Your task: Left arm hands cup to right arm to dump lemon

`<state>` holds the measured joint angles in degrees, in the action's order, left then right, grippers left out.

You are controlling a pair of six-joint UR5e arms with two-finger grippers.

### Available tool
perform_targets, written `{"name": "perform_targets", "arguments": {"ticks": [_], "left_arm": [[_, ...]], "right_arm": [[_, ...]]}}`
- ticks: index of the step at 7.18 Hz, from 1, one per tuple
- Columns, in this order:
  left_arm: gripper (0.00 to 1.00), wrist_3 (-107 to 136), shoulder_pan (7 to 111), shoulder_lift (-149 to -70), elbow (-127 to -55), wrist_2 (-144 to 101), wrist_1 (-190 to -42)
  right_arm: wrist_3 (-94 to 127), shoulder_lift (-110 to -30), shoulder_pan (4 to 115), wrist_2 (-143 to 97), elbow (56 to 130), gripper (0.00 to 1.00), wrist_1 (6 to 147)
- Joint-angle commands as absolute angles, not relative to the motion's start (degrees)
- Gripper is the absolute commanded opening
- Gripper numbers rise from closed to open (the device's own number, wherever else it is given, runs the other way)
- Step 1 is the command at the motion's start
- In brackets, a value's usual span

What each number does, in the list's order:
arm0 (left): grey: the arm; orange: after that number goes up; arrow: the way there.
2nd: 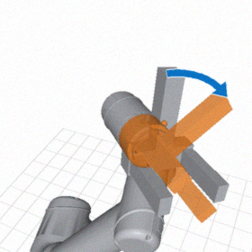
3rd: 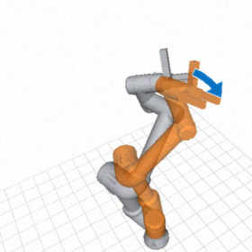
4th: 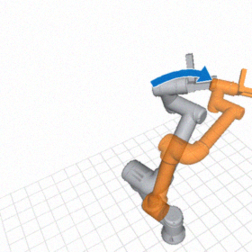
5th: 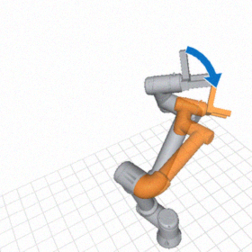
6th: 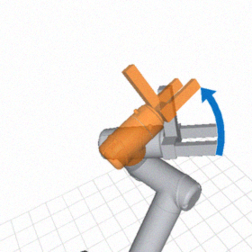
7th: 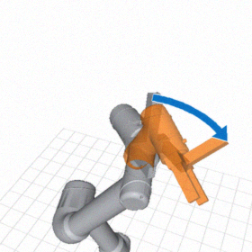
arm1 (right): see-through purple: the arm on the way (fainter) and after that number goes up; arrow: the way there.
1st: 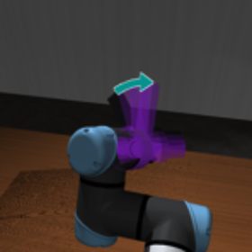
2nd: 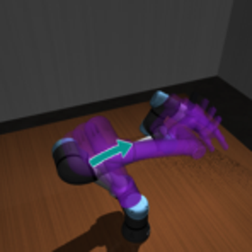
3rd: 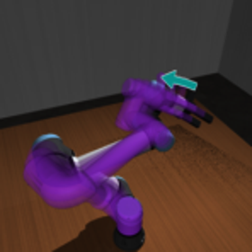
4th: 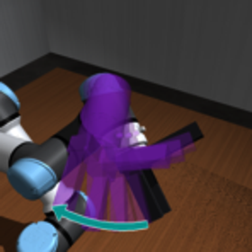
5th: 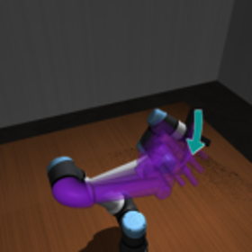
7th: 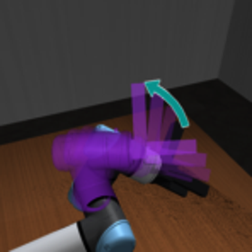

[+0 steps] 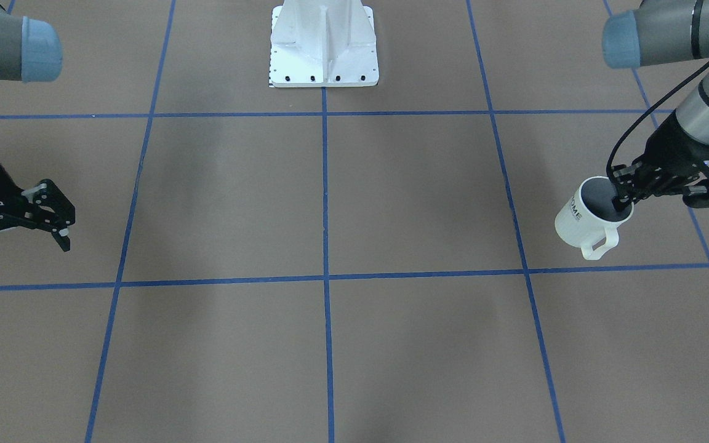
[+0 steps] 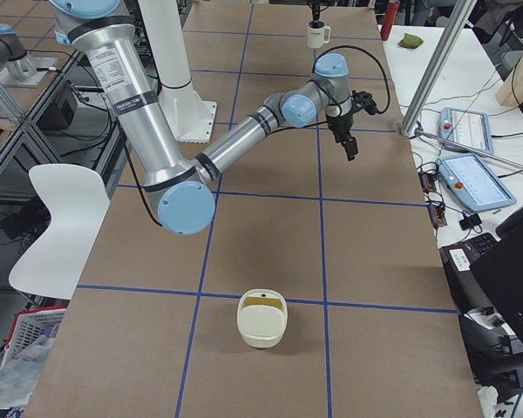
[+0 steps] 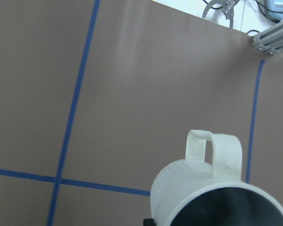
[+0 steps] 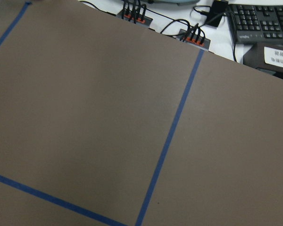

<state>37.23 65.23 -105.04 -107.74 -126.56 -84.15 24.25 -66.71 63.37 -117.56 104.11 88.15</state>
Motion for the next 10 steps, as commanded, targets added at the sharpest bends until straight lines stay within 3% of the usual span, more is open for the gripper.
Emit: {"name": "perform_targets", "arguments": {"ticks": [1, 4, 7, 10], "left_arm": [[0.0, 35.76, 65.21, -98.1, -109.77, -128.04, -78.26], [0.0, 64.18, 64.95, -97.38, -108.64, -129.11, -77.87], [0.0, 73.41, 64.95, -92.03, -104.78, -129.64, -92.73], [0.0, 77.87, 64.34, -91.49, -102.05, -129.99, -95.98]], "right_arm": [[23.29, -68.72, 64.51, -119.18, 104.5, 1.0, 89.73], [23.29, -70.14, 64.86, -119.96, 104.5, 1.0, 89.65], [23.29, -70.66, 65.57, -121.99, 104.15, 1.0, 89.74], [23.29, -71.28, 65.57, -122.43, 104.24, 1.0, 89.65]]}}
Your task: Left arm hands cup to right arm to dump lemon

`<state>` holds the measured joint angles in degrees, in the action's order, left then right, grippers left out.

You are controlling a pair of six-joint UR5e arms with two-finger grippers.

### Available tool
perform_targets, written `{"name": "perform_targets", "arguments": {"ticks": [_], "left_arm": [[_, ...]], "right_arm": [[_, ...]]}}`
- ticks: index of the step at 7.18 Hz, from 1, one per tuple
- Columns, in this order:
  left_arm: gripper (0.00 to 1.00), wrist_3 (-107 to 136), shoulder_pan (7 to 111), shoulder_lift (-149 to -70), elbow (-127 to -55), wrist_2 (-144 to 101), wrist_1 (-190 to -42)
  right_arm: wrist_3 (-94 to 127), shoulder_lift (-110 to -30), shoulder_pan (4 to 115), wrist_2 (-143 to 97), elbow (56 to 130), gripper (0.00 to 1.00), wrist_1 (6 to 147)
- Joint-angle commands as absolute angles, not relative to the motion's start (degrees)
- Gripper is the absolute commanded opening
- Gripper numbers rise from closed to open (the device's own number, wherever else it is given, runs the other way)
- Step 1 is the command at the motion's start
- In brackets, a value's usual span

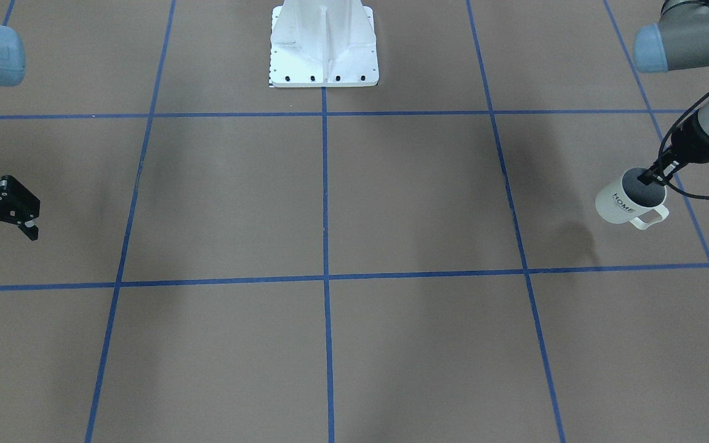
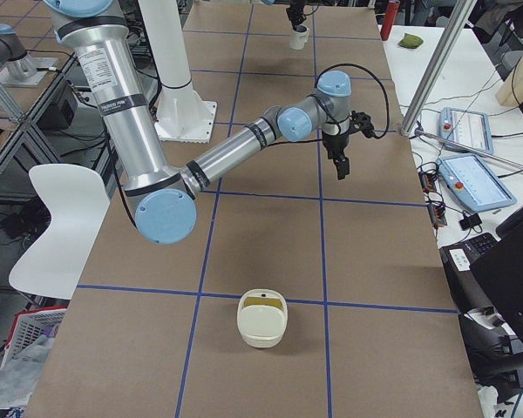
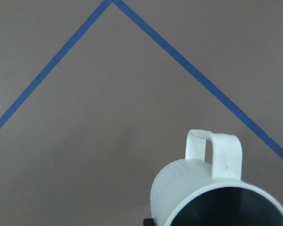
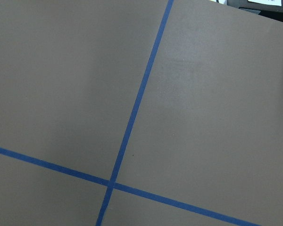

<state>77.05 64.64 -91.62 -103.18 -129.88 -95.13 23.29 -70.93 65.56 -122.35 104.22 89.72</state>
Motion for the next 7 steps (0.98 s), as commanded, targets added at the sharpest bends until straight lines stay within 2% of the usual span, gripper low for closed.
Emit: {"name": "perform_targets", "arguments": {"ticks": [1, 3, 4, 5, 6, 7], "left_arm": [[0.0, 78.05, 62.86, -91.41, -101.87, -131.12, -95.98], [0.0, 80.32, 60.04, -90.97, -101.78, -131.13, -96.24], [0.06, 80.33, 59.33, -90.44, -101.6, -131.13, -96.33], [0.74, 79.98, 59.33, -90.44, -101.69, -130.7, -96.33], [1.0, 79.89, 59.33, -90.44, -102.04, -130.52, -96.94], [1.0, 79.54, 59.5, -90.09, -103.0, -130.52, -97.38]], "right_arm": [[23.29, -71.28, 65.57, -122.43, 104.33, 1.0, 89.74], [23.29, -71.54, 65.57, -122.43, 104.41, 1.0, 89.74], [23.29, -71.54, 65.57, -122.52, 104.41, 1.0, 89.74], [23.29, -71.54, 65.65, -122.78, 104.41, 1.0, 89.74], [23.29, -71.54, 65.74, -122.87, 104.33, 1.0, 89.82], [23.29, -71.89, 65.92, -123.05, 104.33, 1.0, 89.91]]}}
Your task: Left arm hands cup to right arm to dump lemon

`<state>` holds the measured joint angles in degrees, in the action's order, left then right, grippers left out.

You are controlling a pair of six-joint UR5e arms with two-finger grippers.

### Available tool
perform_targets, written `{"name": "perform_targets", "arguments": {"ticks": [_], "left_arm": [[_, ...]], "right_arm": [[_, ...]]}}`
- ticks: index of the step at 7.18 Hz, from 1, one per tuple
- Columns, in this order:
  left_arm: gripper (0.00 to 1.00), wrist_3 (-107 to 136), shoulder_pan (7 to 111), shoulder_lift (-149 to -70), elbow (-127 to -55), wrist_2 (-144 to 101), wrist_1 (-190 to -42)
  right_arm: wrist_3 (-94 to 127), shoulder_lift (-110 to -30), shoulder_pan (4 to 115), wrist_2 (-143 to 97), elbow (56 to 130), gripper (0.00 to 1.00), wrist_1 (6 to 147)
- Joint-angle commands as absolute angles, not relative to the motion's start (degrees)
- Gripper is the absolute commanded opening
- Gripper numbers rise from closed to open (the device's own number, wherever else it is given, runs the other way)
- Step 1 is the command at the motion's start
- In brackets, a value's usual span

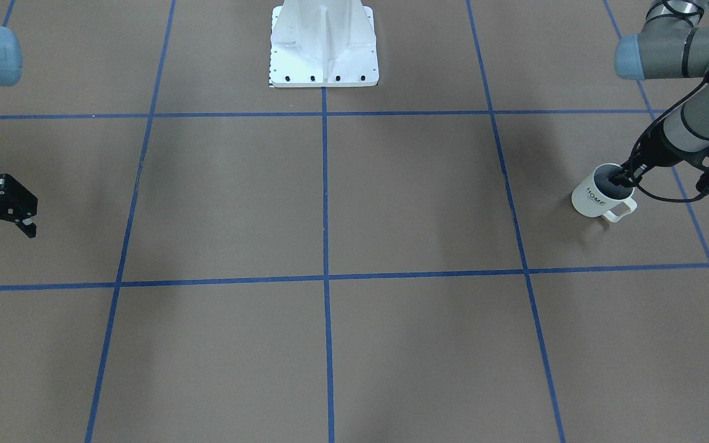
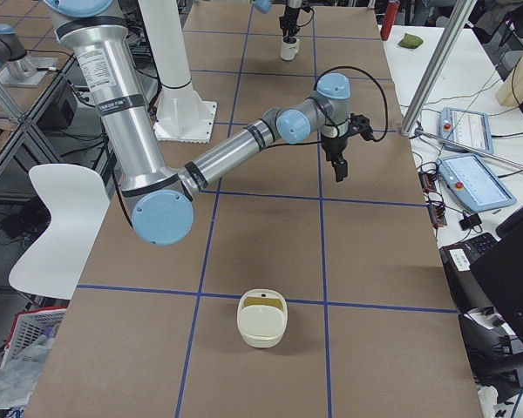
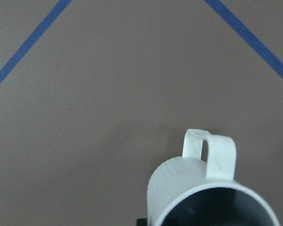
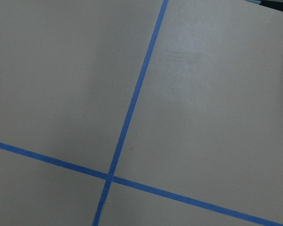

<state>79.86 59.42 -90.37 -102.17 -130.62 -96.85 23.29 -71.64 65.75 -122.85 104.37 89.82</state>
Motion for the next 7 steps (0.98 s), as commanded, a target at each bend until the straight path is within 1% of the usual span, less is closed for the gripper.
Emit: {"name": "perform_targets", "arguments": {"ticks": [1, 2, 3, 5, 6, 7], "left_arm": [[1.0, 78.76, 59.85, -89.22, -106.23, -131.04, -97.12], [1.0, 74.57, 60.72, -86.69, -111.22, -131.31, -95.64], [1.0, 65.92, 65.26, -85.44, -112.75, -131.48, -93.19], [1.0, 44.41, 76.41, -86.04, -112.85, -131.49, -87.84], [1.0, 33.77, 80.47, -87.87, -112.59, -131.4, -83.63], [1.0, 23.83, 83.47, -88.15, -111.46, -131.05, -82.54]], "right_arm": [[23.2, -71.72, 66.96, -123.48, 104.94, 1.0, 92.87], [21.11, -72.15, 68.19, -123.49, 106.25, 1.0, 95.6], [16.83, -72.94, 70.29, -123.49, 107.13, 1.0, 98.58], [5.25, -77.05, 75.64, -123.66, 107.75, 1.0, 101.68], [-1.6, -80.56, 79.59, -127.49, 107.14, 1.0, 101.52], [-8.46, -85.38, 83.28, -129.97, 106.53, 1.0, 101.25]]}}
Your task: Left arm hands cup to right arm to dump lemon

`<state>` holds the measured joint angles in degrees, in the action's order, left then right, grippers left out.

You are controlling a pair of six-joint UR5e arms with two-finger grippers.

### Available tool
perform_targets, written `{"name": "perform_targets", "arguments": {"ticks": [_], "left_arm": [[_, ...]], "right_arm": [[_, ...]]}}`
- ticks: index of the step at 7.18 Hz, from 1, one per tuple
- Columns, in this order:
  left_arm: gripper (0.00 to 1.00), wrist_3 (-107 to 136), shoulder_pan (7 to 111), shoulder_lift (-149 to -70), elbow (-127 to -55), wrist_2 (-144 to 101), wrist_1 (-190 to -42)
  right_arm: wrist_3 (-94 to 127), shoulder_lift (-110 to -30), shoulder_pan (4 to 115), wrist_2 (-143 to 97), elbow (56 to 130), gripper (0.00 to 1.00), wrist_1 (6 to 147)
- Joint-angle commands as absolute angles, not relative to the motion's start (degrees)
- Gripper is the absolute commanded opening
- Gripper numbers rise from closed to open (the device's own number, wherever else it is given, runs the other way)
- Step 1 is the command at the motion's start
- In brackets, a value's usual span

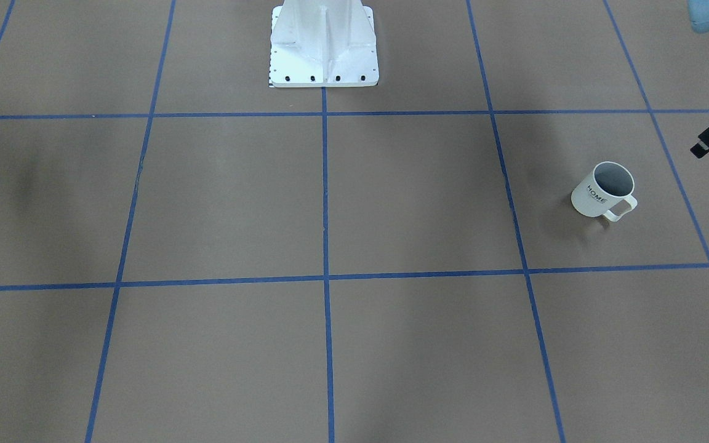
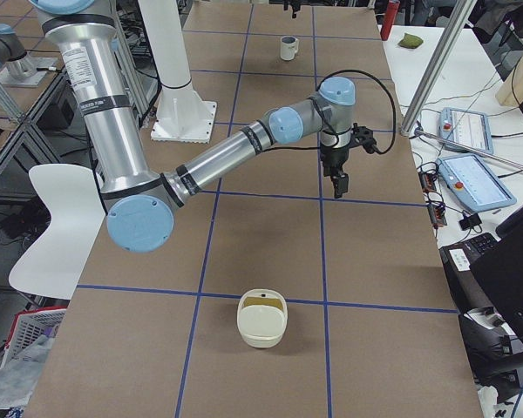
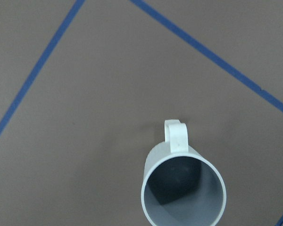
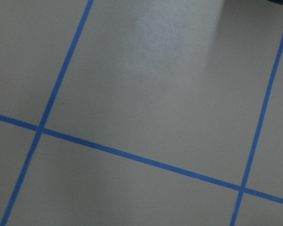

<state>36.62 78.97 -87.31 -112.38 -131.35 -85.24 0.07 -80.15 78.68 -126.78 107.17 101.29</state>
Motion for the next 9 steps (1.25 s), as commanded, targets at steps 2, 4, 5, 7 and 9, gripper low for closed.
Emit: {"name": "perform_targets", "arguments": {"ticks": [2, 4, 5, 7, 9], "left_arm": [[1.0, 11.37, 90.93, -87.98, -106.9, -131.57, -82.62], [1.0, 14.73, 92.72, -87.71, -107.4, -133.41, -82.53], [1.0, 14.24, 92.9, -86.32, -108.01, -133.5, -83.49], [1.0, 14.15, 93.34, -87.27, -106.54, -132.28, -83.06], [1.0, 14.15, 93.34, -87.27, -105.39, -128.07, -82.88]], "right_arm": [[-12.04, -93.65, 89.0, -133.04, 106.44, 1.0, 100.9], [-11.6, -96.94, 94.44, -131.41, 102.6, 1.0, 97.93], [-11.25, -97.99, 97.53, -132.35, 102.13, 1.0, 96.43], [-10.12, -97.57, 97.56, -133.68, 102.56, 1.0, 96.42], [-6.77, -96.24, 97.56, -135.79, 102.22, 1.0, 96.42]]}}
